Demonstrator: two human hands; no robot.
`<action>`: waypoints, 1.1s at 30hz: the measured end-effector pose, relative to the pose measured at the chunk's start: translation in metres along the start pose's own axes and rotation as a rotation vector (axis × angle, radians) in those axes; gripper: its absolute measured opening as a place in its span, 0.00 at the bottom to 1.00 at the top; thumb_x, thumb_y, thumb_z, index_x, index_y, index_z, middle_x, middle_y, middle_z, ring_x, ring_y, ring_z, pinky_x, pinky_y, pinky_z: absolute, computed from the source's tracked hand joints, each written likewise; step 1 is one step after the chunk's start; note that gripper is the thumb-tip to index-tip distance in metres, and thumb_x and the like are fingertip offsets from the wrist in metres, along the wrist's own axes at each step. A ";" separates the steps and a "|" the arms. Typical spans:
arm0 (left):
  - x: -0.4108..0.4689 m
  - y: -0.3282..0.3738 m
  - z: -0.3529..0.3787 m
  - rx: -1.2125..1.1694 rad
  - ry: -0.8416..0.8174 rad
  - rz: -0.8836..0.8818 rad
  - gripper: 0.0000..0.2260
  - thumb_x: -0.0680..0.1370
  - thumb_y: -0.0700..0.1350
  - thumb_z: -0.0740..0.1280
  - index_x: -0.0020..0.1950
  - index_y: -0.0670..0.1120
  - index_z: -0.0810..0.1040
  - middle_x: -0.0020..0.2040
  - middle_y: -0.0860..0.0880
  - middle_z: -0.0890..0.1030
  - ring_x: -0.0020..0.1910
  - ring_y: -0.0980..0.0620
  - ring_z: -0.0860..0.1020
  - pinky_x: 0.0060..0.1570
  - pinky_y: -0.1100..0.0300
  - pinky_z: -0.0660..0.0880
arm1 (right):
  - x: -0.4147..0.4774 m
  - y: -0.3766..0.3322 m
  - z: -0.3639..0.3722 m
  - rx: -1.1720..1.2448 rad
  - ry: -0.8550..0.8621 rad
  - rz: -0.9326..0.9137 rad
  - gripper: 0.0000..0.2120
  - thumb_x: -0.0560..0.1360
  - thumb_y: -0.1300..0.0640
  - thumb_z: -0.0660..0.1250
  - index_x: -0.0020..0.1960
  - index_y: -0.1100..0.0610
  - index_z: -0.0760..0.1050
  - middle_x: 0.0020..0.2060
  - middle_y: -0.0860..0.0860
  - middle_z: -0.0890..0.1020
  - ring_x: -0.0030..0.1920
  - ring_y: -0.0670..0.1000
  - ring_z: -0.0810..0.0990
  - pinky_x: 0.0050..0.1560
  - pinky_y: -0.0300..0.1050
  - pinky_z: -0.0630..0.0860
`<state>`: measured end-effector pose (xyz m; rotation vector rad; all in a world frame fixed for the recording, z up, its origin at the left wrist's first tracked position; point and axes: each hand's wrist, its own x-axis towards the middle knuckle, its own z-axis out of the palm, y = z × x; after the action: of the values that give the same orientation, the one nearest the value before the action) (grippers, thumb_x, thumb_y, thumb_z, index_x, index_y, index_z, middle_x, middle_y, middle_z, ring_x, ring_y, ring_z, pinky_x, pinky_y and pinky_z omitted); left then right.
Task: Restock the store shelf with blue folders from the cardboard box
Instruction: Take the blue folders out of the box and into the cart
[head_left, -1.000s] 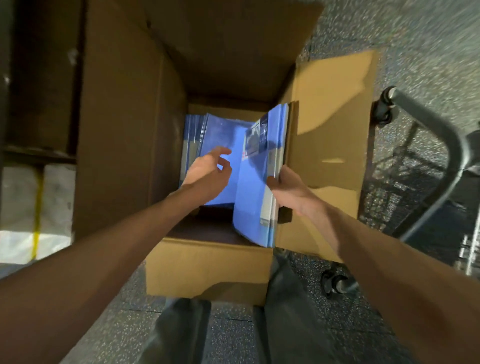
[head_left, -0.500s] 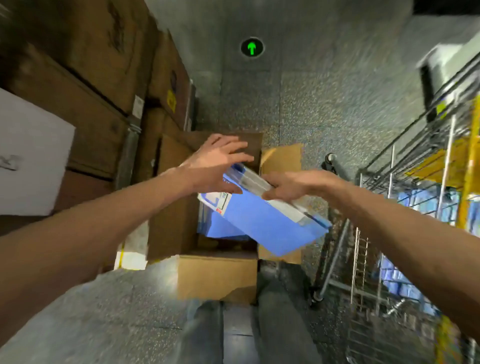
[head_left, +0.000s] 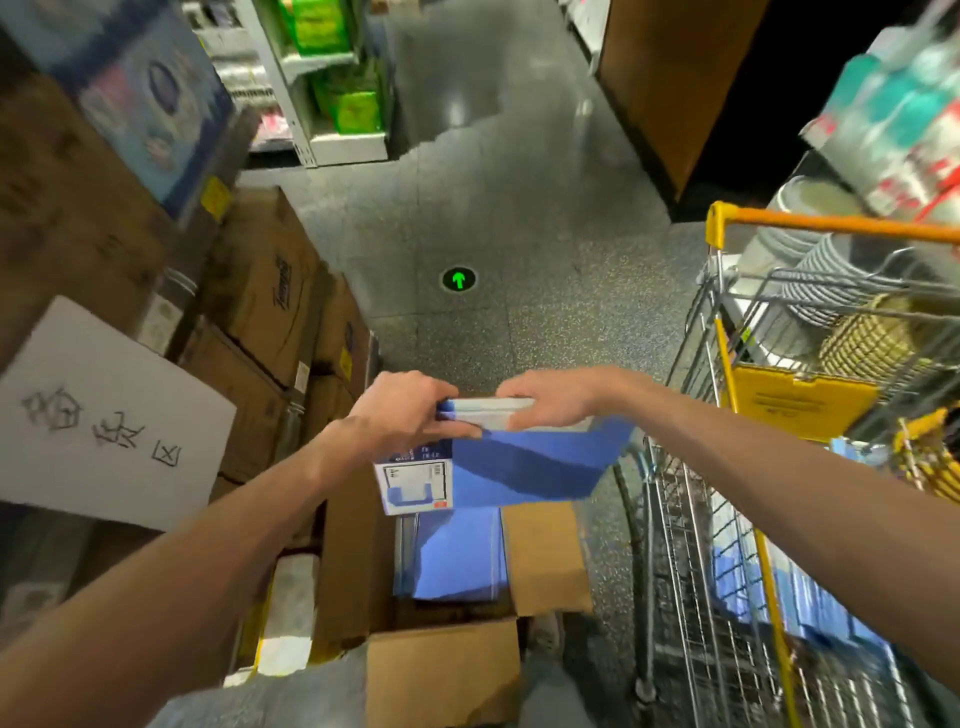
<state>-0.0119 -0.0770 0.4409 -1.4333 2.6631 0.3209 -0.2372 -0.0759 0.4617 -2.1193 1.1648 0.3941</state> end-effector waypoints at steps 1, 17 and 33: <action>-0.007 -0.001 -0.005 -0.017 0.034 -0.021 0.26 0.72 0.75 0.63 0.36 0.51 0.69 0.29 0.54 0.73 0.33 0.49 0.74 0.33 0.54 0.65 | -0.006 -0.008 -0.002 -0.008 0.091 0.020 0.10 0.80 0.53 0.66 0.58 0.58 0.74 0.48 0.50 0.77 0.48 0.53 0.74 0.44 0.45 0.65; -0.115 0.024 -0.038 -0.721 0.357 -0.330 0.27 0.73 0.70 0.67 0.33 0.46 0.73 0.30 0.52 0.75 0.35 0.47 0.77 0.33 0.55 0.66 | -0.127 -0.113 0.054 0.160 0.910 0.659 0.42 0.79 0.39 0.63 0.82 0.52 0.45 0.80 0.61 0.47 0.80 0.62 0.43 0.78 0.60 0.50; -0.094 0.215 -0.030 -1.467 0.018 -0.144 0.21 0.75 0.61 0.73 0.33 0.47 0.75 0.30 0.51 0.81 0.28 0.53 0.80 0.29 0.62 0.74 | -0.280 -0.044 0.212 1.711 1.443 0.482 0.22 0.74 0.43 0.73 0.63 0.54 0.79 0.55 0.55 0.86 0.53 0.58 0.86 0.55 0.62 0.81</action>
<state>-0.1389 0.1073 0.5174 -1.6984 2.1080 2.5302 -0.3440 0.2604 0.4802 -0.2695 1.6085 -1.6229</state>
